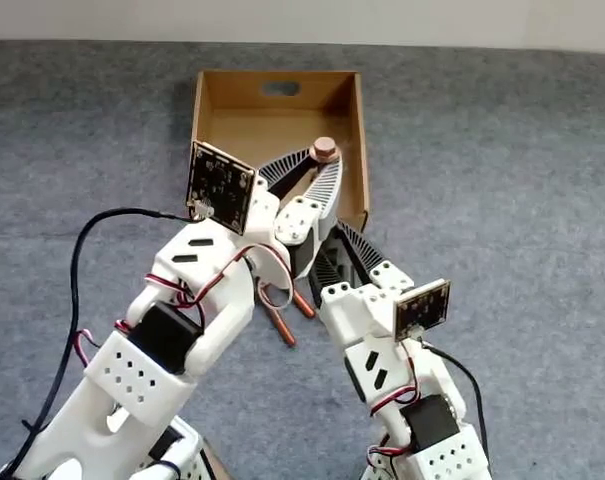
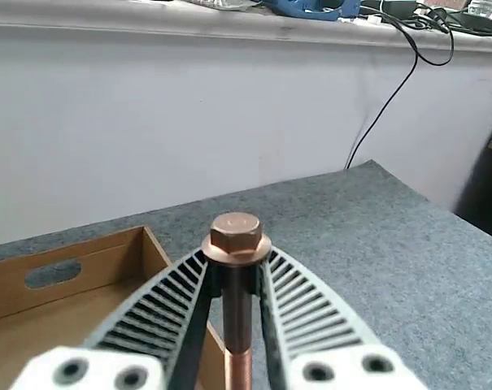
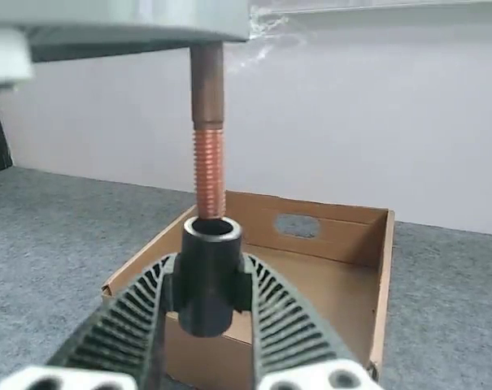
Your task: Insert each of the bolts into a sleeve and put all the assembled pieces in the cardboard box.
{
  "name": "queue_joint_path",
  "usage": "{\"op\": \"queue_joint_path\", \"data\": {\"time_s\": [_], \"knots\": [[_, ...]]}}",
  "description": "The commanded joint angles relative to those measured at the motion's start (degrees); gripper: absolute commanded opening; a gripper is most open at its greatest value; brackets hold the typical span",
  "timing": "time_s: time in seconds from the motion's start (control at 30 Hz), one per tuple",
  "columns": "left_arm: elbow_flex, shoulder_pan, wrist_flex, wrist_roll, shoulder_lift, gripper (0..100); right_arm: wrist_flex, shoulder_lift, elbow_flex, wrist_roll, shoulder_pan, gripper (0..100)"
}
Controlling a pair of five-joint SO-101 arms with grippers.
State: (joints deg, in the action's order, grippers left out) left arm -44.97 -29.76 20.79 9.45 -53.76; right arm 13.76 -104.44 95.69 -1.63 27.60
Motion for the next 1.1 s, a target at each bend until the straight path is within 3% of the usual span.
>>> {"op": "queue_joint_path", "data": {"time_s": [0.0,0.2,0.47,0.87,1.07], "knots": [[0.5,-0.8,-2.3,0.4,0.0,1,-1.5,-0.7,6.9,-0.4,0.4,0.9],[0.2,-0.8,-1.7,0.4,-0.2,1,-1.5,-0.7,6.9,-0.4,0.4,0.9],[0.3,-0.7,5.3,0.4,-0.4,1,-1.5,-0.7,6.9,-0.4,0.3,0.9],[0.6,-5.8,4.9,0.3,0.0,1,-1.5,-0.7,6.9,-0.4,0.3,0.9],[0.1,-4.4,5.0,0.3,0.0,1,-1.5,-0.7,6.9,-0.4,0.3,0.9]]}}
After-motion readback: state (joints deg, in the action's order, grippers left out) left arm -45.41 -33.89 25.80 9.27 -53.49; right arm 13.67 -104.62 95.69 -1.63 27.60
